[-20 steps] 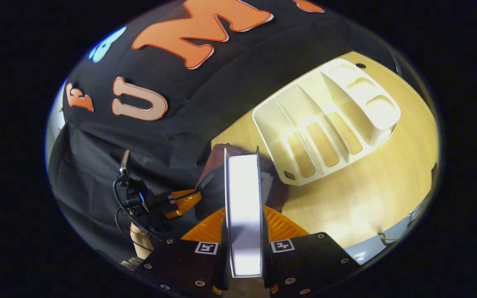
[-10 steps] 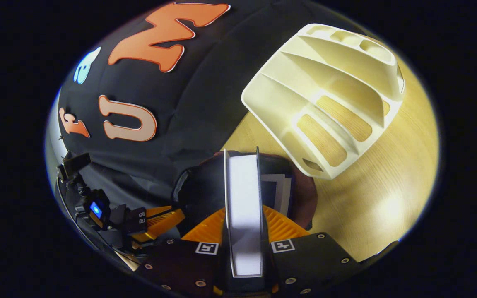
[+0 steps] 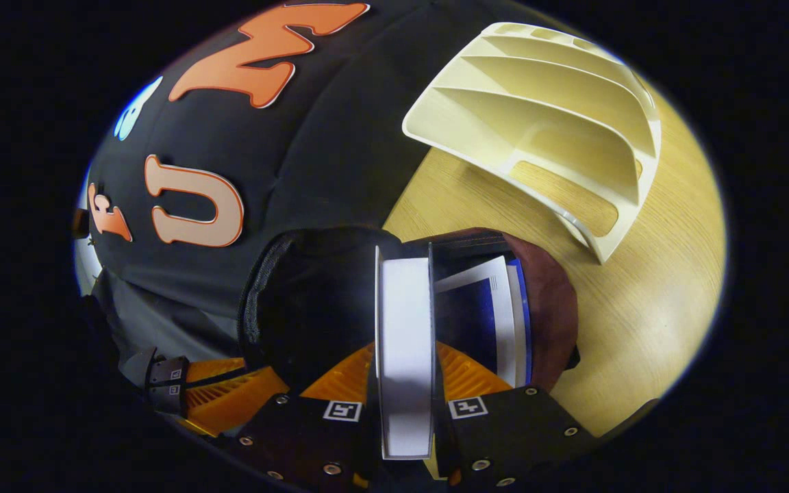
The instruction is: Open the schoolbag, grab two books from the bookshelf and put them into the schoolbag.
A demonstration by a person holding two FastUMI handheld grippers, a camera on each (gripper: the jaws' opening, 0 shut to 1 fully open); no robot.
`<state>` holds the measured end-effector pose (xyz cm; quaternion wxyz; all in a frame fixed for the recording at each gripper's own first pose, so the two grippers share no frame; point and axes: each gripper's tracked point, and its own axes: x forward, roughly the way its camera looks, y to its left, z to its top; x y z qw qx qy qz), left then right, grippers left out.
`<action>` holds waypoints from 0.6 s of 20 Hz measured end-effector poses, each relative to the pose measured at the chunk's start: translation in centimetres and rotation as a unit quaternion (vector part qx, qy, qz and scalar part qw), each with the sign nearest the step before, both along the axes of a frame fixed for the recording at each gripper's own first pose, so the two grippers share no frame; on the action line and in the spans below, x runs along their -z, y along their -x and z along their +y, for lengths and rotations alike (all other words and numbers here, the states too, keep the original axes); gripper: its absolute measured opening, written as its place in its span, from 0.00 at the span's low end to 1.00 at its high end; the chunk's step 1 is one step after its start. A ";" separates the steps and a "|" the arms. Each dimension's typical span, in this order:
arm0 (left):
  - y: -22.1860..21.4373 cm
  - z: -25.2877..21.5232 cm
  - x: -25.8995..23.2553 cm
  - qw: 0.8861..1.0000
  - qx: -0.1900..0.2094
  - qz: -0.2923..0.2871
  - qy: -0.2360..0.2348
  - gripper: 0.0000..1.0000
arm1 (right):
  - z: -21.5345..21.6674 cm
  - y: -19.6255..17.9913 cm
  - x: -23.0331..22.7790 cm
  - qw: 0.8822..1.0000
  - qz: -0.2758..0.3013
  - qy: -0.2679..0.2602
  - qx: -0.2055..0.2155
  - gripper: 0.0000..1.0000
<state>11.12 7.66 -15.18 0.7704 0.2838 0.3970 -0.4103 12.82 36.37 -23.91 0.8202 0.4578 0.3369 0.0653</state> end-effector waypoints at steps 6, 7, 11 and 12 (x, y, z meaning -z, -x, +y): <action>-0.8 1.3 -0.1 1.000 -0.013 -0.003 0.001 0.01 | 1.2 -0.3 2.6 0.998 0.061 0.012 -0.017 0.37; -0.9 1.4 -0.1 1.000 -0.017 0.001 0.003 0.01 | 0.9 -0.1 3.5 0.996 0.079 0.031 -0.025 0.42; -0.2 1.6 0.4 1.000 -0.015 0.012 0.008 0.00 | 0.4 1.4 4.7 0.991 0.118 0.050 -0.036 0.80; -0.1 1.7 0.4 1.000 -0.013 0.012 0.008 0.00 | -0.4 2.1 5.2 0.989 0.133 0.059 -0.032 0.88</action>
